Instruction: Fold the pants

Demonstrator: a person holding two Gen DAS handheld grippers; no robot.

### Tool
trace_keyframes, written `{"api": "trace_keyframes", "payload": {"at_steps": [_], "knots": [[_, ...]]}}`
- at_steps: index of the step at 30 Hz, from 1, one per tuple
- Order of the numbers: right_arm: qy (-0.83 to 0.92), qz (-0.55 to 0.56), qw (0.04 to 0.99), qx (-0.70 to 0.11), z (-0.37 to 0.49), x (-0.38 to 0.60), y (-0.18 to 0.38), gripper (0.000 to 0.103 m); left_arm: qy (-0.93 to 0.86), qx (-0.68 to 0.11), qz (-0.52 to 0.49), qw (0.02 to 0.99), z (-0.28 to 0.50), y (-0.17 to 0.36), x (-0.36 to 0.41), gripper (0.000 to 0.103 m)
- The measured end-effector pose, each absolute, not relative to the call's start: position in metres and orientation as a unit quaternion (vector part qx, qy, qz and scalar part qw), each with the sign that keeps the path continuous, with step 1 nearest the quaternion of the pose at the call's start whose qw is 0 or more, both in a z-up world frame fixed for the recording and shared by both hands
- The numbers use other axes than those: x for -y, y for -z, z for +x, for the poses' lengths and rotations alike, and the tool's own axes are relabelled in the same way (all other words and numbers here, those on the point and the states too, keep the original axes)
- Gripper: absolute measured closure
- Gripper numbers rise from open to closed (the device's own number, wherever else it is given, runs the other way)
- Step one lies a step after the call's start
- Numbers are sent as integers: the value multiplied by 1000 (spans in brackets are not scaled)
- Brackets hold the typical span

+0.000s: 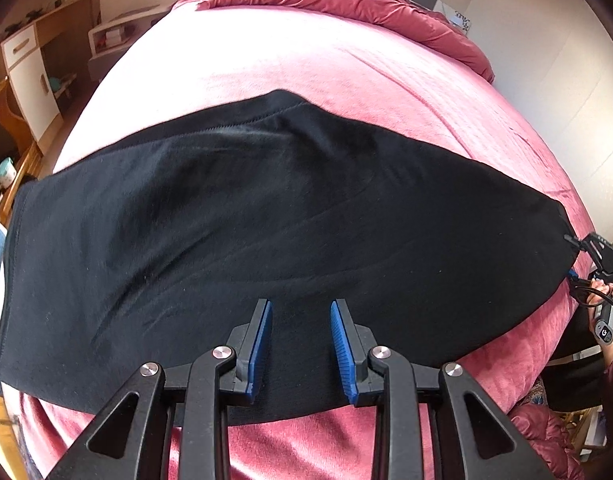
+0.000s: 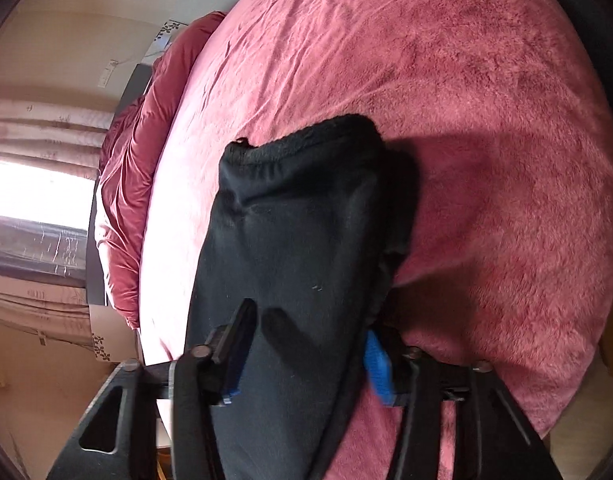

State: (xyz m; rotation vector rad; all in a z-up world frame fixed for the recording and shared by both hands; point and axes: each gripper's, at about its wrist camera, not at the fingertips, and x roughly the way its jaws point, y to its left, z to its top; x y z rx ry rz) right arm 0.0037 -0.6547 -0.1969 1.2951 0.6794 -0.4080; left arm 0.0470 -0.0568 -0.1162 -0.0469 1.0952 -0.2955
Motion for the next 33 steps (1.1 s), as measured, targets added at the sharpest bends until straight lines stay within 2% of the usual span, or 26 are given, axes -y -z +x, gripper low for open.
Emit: {"api": "trace_keyframes", "payload": {"at_steps": [2,5,14,22,27,33], "knots": [[177,582,731,-310,4,656,194,78,139,-523,-28,840,47,118,55,72],[170,558,747,-317,7,656,183,83,139,-524,-26,840,45,119,54,72],[115,465,816,-325,39,627,120,85,150,-521,-47,839,46,112,43,72],[15,290,881,-373,79,524,58,85,164,-527,-91,829,58,104,19,72],[-32,215,886,-410,93,449,58,86,177,-528,-121,822,64,101,5,72],[-83,122,868,-475,99,358,92,87,192,-532,-149,811,67,98,-3,72]]}}
